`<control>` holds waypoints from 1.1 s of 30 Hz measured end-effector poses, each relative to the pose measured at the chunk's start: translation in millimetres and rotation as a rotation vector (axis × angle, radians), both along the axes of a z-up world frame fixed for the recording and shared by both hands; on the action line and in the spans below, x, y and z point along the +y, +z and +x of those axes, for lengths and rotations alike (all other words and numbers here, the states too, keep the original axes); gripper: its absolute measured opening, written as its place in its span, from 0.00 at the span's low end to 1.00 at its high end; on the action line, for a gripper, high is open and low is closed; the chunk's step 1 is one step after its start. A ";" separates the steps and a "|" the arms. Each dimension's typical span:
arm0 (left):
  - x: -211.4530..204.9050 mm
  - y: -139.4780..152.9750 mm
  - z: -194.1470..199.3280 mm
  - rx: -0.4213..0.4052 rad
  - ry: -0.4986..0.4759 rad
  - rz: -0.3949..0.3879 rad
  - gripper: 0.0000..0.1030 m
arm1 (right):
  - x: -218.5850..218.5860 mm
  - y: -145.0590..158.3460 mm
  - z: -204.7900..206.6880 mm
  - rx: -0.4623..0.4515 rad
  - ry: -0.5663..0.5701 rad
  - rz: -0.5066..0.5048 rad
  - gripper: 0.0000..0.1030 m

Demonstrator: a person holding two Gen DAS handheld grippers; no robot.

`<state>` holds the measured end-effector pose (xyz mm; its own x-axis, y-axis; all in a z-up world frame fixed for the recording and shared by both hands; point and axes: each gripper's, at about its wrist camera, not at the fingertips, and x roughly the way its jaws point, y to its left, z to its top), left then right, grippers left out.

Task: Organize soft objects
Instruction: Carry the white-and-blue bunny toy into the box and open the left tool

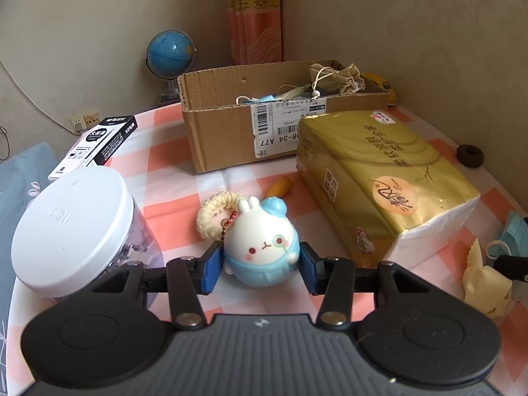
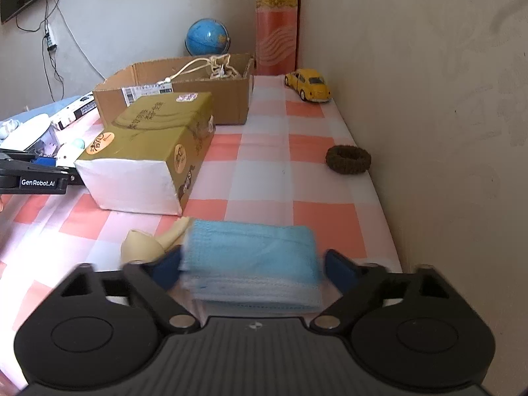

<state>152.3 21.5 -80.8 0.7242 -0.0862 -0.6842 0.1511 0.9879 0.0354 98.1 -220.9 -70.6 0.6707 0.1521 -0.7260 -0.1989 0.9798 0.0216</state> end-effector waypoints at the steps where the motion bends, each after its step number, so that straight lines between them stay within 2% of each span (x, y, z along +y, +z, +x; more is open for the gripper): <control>1: 0.2 0.3 0.6 0.001 -0.001 -0.003 0.46 | 0.7 -0.2 -0.5 0.004 -0.003 -0.006 0.82; 8: 5.5 8.6 -2.7 0.004 -0.021 -0.009 0.45 | 1.1 6.6 -14.4 -0.013 -0.016 -0.022 0.76; 22: 18.2 43.9 -15.9 0.002 -0.103 0.005 0.43 | -5.1 19.9 -32.2 -0.037 -0.021 -0.011 0.76; 28: 14.9 69.3 -5.9 -0.029 -0.144 0.012 0.43 | -5.4 28.8 -36.5 -0.059 -0.004 -0.004 0.76; 33: 5.7 91.1 16.9 -0.058 -0.181 0.017 0.43 | -5.6 34.2 -37.5 -0.074 0.004 0.002 0.76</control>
